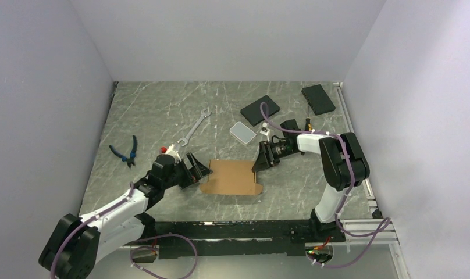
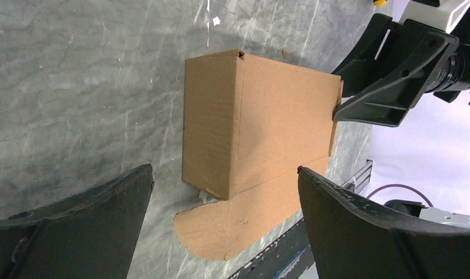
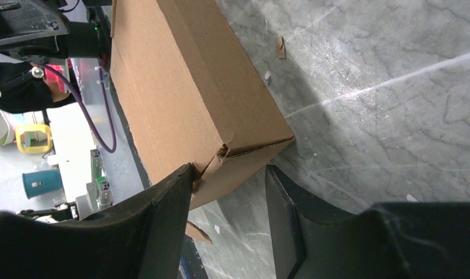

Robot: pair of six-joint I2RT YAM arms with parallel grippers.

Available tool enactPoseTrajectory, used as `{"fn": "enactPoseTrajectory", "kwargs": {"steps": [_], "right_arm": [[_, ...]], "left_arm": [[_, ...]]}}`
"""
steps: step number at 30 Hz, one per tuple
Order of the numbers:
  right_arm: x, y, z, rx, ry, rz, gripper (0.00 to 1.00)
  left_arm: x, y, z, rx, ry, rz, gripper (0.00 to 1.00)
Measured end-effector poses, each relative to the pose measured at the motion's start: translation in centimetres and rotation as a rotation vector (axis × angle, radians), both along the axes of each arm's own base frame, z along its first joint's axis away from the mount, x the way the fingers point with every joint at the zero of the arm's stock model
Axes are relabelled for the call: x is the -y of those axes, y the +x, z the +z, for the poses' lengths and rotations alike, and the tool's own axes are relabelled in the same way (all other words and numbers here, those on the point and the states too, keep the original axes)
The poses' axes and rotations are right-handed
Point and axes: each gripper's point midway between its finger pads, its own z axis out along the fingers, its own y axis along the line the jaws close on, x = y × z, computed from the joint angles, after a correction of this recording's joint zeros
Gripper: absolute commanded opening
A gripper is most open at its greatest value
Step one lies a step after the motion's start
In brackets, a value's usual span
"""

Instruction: Fold the paper box

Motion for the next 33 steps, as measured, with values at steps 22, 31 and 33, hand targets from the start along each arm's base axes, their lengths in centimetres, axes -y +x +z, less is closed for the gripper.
{"fn": "enactPoseTrajectory", "kwargs": {"steps": [22, 31, 33], "right_arm": [[0.1, 0.2, 0.6, -0.095, 0.060, -0.015, 0.27], [0.3, 0.2, 0.6, -0.130, 0.077, -0.024, 0.26], [0.4, 0.2, 0.6, -0.131, 0.077, -0.025, 0.26]], "left_arm": [[1.8, -0.7, -0.4, -0.056, -0.119, -0.055, 1.00], [2.6, -1.2, -0.1, -0.090, -0.216, -0.059, 0.98], [2.8, -1.3, -0.1, -0.102, -0.233, -0.053, 0.92]]}}
